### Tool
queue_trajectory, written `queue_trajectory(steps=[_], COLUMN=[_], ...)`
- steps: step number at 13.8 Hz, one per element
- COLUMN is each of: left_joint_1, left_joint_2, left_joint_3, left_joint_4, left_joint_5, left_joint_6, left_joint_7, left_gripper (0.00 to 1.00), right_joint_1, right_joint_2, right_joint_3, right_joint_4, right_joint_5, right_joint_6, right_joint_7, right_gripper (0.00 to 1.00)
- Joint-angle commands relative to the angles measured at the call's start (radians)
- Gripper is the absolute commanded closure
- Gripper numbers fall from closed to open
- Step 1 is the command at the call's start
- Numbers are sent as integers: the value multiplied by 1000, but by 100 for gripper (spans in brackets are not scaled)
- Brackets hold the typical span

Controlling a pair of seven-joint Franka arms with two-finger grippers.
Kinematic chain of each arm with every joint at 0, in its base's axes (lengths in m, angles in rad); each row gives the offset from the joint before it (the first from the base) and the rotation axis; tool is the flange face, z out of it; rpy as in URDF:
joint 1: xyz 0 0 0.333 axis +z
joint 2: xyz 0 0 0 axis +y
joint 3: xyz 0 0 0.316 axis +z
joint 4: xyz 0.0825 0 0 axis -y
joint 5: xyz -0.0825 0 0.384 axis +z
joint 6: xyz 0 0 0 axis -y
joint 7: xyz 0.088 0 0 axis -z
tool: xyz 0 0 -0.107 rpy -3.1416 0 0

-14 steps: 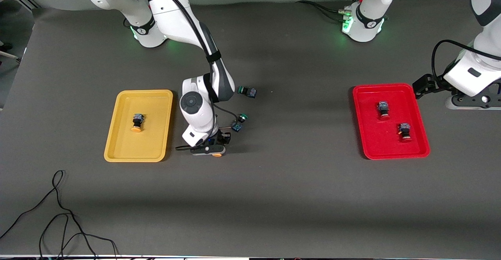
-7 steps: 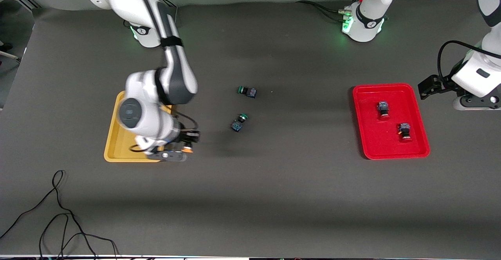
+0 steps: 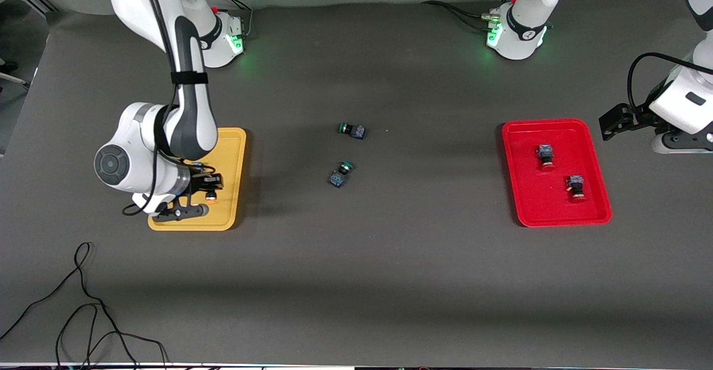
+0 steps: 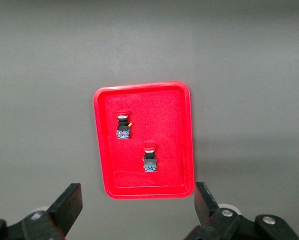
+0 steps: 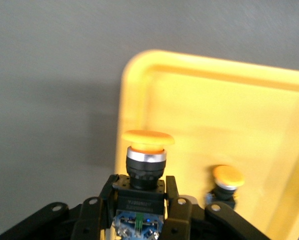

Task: Place red and yellow buttons in trays
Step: 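Carry the yellow button into the yellow tray and release it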

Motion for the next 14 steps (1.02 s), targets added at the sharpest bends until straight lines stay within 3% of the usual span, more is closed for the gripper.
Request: queue_trajectory(steps=[1, 2, 3, 4, 5, 8, 9, 14], left_joint_1=[-19, -22, -21, -22, -25, -31, -33, -31], left_joint_2=[-8, -7, -5, -5, -1, 4, 6, 7], left_joint_3=[11, 9, 6, 6, 2, -1, -1, 0], left_joint_4=[7, 7, 7, 7, 4, 5, 2, -3], left_joint_5=[-10, -10, -10, -10, -10, -10, -8, -5], left_joint_6=[-22, -20, -19, -20, -19, -1, 7, 35], left_joint_7=[-1, -1, -1, -1, -1, -4, -4, 11], left_gripper=[0, 0, 0, 0, 0, 0, 0, 0], right_joint_1=[17, 17, 19, 16, 14, 16, 25, 31], right_joint_2=[-24, 1, 19, 22, 19, -4, -8, -10], right_joint_3=[13, 15, 17, 17, 15, -6, -40, -129], right_joint_4=[-124, -127, -125, -125, -121, -49, -15, 259], right_joint_5=[39, 86, 106, 107, 108, 96, 88, -36], right_joint_6=[127, 124, 118, 113, 89, -23, -67, -363], right_joint_7=[-68, -101, -108, -105, -99, -4, 24, 249], right_gripper=[100, 100, 81, 30, 0, 0, 0, 0])
